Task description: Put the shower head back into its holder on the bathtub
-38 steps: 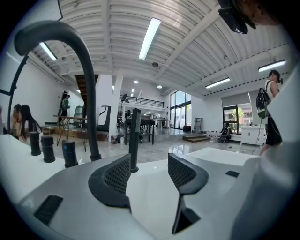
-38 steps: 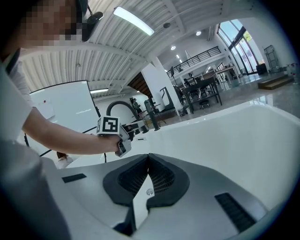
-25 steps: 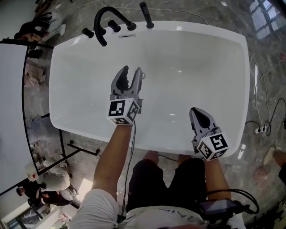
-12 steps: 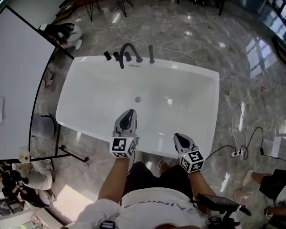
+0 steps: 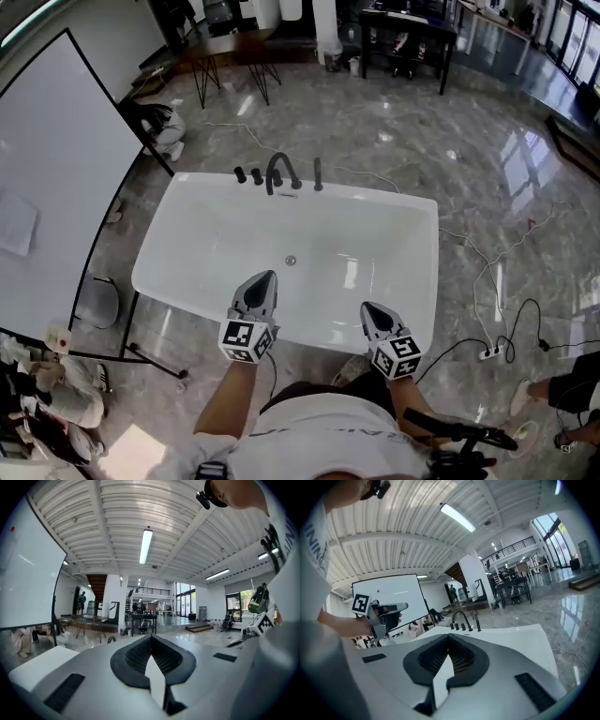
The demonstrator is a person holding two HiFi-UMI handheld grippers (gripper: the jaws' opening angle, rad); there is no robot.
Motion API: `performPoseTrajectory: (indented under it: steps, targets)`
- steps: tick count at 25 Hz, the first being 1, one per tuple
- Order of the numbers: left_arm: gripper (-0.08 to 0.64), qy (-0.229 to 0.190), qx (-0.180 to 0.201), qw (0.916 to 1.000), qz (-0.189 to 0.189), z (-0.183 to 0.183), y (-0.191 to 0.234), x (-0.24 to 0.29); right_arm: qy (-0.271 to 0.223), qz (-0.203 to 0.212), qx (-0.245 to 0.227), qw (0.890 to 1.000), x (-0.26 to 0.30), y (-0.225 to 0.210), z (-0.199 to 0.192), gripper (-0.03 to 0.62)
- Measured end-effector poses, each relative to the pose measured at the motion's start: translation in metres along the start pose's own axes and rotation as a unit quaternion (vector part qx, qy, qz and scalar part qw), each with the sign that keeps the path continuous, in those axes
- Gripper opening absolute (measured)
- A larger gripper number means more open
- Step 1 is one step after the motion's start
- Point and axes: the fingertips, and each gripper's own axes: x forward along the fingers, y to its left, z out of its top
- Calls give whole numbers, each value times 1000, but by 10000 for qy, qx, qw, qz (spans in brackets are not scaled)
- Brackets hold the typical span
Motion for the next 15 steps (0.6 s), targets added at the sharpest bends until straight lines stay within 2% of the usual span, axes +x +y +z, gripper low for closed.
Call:
performPoseTrajectory:
  steps: [3,6,9,13,15]
  targets:
    - [17,-128,334,9992,-166,11,-6,-41,-273,-106,-199,9994,-17,29,15,11]
    - [17,-52,541,9982,-267,7,5,-84,-415,-173,-381,9983,-27,63,30,11]
    - [17,29,383,9988,-313,-5,22,-135,-514,-249,-533,9969,-40,104,37,11]
    - [17,-215,14,9989,-419,-2,39,-193,-522,-283,-881,9943,-60,165,36,11]
    - [17,-331,-31,9982,-490,5,38,-211,-498,-237,-1027,9932,-69,189,35,11]
